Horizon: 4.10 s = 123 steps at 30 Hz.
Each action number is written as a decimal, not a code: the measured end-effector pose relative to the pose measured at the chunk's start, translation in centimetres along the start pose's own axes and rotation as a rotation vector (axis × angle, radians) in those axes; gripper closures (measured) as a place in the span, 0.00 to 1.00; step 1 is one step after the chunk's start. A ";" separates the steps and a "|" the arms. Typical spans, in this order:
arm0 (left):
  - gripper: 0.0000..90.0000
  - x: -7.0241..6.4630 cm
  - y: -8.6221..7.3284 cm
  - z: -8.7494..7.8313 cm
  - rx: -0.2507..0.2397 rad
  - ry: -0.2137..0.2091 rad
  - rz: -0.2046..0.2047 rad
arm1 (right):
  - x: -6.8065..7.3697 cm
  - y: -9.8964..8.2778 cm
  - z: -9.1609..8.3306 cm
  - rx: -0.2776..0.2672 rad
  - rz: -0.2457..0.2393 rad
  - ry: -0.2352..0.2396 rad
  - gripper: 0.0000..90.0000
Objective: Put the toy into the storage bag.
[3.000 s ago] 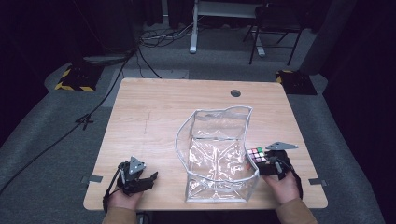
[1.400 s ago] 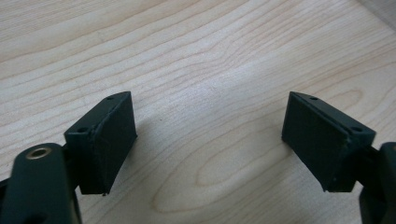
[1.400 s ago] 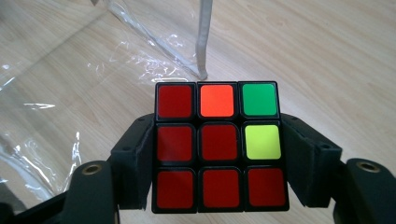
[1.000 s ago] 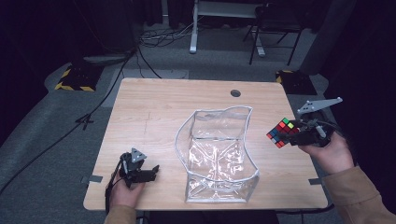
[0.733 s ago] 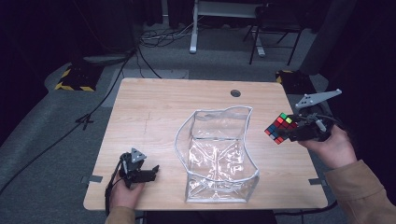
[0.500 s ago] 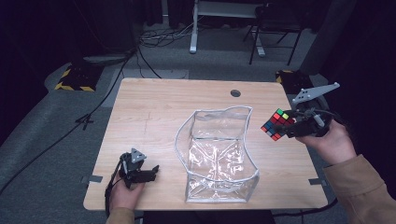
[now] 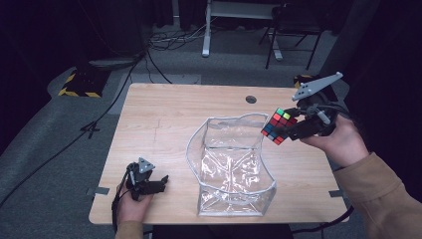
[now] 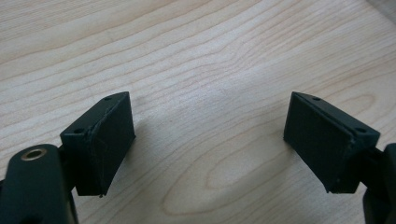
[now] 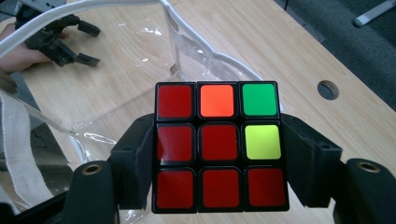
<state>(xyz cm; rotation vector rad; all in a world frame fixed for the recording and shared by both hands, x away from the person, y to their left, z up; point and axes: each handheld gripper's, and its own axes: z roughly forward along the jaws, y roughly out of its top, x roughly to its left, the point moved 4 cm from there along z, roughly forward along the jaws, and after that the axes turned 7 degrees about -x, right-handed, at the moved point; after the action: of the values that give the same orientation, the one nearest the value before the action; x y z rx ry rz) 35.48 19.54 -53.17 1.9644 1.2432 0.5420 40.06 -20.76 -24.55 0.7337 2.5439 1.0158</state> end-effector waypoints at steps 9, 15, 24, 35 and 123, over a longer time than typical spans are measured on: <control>0.17 0.2 0.0 0.0 0.001 0.004 -0.004 | 1.2 2.4 1.4 0.014 -0.037 0.043 0.38; 0.18 0.1 0.0 0.0 -0.005 0.022 -0.019 | 2.4 3.6 2.1 0.021 -0.063 0.080 0.38; 0.18 0.0 0.0 0.0 -0.001 0.024 -0.025 | 5.5 4.7 4.9 0.084 -0.155 0.137 0.38; 0.18 0.0 0.0 0.0 -0.003 0.024 -0.029 | 9.5 4.7 8.0 0.162 -0.241 0.224 0.38; 0.18 0.1 0.0 0.1 0.000 0.030 -0.028 | 14.4 -3.5 21.0 0.589 -0.279 0.371 0.38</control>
<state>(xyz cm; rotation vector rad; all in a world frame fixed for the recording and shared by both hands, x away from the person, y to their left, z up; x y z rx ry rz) 35.59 19.57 -53.18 1.9428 1.2874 0.5586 36.44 -3.26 -43.08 0.3131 3.1989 0.3229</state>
